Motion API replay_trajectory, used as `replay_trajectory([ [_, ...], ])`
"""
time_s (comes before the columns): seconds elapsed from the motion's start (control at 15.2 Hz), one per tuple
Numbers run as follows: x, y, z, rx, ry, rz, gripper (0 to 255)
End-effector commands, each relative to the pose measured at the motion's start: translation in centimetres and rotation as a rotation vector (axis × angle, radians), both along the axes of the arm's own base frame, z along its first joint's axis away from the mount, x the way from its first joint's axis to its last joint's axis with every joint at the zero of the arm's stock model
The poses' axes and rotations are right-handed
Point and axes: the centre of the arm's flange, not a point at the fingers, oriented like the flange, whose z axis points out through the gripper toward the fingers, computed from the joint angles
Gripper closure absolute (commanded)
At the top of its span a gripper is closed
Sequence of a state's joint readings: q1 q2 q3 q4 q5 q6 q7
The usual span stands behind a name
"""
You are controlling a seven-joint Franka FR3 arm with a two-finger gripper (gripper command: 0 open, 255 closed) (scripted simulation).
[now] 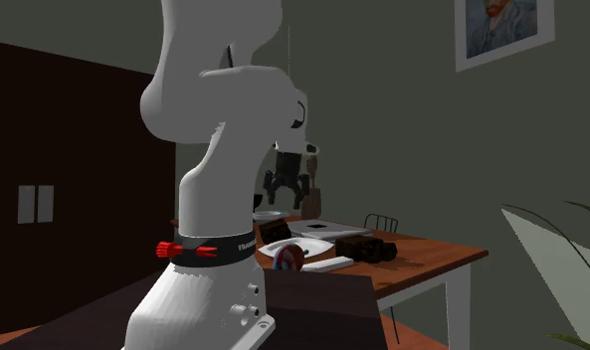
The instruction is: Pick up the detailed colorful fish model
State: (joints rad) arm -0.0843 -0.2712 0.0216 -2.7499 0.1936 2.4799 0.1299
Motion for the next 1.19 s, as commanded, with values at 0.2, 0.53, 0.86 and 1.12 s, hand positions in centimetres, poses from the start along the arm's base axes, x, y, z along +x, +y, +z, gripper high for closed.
replay_trajectory([
  [0.2,1.9,-1.5,-6.1,0.007,-0.012,-0.055,0],
  [0.53,3.7,-2.8,-11.6,0.014,-0.021,-0.103,0],
  [0.86,3.7,-2.8,-14.2,0.014,-0.021,-0.103,0],
  [1.12,3.7,-2.8,-15.6,0.014,-0.021,-0.103,0],
])
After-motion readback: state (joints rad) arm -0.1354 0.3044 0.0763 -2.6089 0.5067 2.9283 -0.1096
